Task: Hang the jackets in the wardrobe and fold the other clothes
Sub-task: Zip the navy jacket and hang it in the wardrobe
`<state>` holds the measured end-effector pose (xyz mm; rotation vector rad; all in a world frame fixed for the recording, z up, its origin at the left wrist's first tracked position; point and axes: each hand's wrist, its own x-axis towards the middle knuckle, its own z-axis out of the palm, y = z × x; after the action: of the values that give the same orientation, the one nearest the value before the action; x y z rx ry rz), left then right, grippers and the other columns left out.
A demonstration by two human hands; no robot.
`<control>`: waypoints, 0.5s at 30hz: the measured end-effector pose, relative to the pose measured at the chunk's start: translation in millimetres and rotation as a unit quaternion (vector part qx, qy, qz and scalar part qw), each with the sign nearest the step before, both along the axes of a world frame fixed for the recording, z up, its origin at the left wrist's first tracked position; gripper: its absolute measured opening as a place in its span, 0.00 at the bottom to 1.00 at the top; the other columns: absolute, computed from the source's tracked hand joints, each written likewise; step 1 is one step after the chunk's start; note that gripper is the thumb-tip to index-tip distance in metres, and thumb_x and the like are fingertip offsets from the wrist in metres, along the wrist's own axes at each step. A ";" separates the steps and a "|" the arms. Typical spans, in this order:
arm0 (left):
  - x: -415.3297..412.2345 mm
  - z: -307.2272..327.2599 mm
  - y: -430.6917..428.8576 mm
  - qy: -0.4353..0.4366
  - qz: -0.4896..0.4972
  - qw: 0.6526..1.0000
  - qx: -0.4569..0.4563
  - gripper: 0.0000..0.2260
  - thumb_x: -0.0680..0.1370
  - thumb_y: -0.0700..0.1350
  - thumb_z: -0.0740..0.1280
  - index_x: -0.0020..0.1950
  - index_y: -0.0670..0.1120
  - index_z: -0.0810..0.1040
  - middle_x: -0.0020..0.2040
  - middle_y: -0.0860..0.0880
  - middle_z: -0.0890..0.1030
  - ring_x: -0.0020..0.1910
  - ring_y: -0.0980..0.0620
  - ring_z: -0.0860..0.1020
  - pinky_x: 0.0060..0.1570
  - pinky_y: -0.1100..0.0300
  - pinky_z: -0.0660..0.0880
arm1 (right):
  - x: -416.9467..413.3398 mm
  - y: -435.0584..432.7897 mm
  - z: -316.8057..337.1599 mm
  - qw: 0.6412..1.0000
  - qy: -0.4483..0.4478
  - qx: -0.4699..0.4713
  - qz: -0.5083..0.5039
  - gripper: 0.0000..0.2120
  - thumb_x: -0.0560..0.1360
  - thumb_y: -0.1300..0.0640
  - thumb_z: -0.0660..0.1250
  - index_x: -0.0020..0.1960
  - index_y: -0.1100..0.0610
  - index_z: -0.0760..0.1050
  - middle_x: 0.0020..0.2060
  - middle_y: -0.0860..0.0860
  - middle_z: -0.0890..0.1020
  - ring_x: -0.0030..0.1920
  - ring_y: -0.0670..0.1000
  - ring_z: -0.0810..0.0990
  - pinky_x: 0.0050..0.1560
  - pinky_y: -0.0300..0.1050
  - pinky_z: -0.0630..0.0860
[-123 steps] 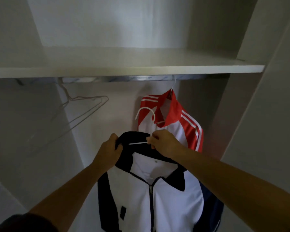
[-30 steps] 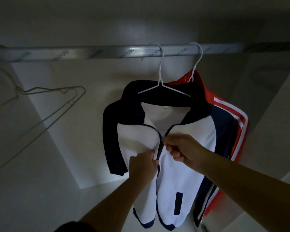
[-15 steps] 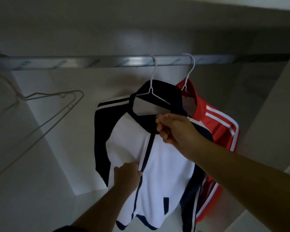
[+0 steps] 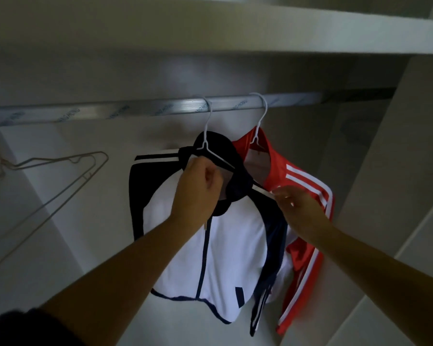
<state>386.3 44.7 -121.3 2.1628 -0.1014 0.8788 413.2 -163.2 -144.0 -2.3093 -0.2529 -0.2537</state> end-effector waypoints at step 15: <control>62.1 15.7 -19.2 0.287 0.031 0.939 -0.188 0.13 0.79 0.39 0.60 0.60 0.34 0.76 0.60 0.35 0.77 0.61 0.37 0.75 0.61 0.47 0.72 | 5.2 -20.1 -27.8 0.933 0.298 0.089 0.179 0.09 0.79 0.62 0.61 0.45 0.59 0.80 0.37 0.52 0.81 0.38 0.46 0.78 0.37 0.33 0.74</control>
<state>448.4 25.4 -105.6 1.9734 0.3988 0.2392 418.4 -183.3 -171.8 -2.0017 -0.3160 0.5787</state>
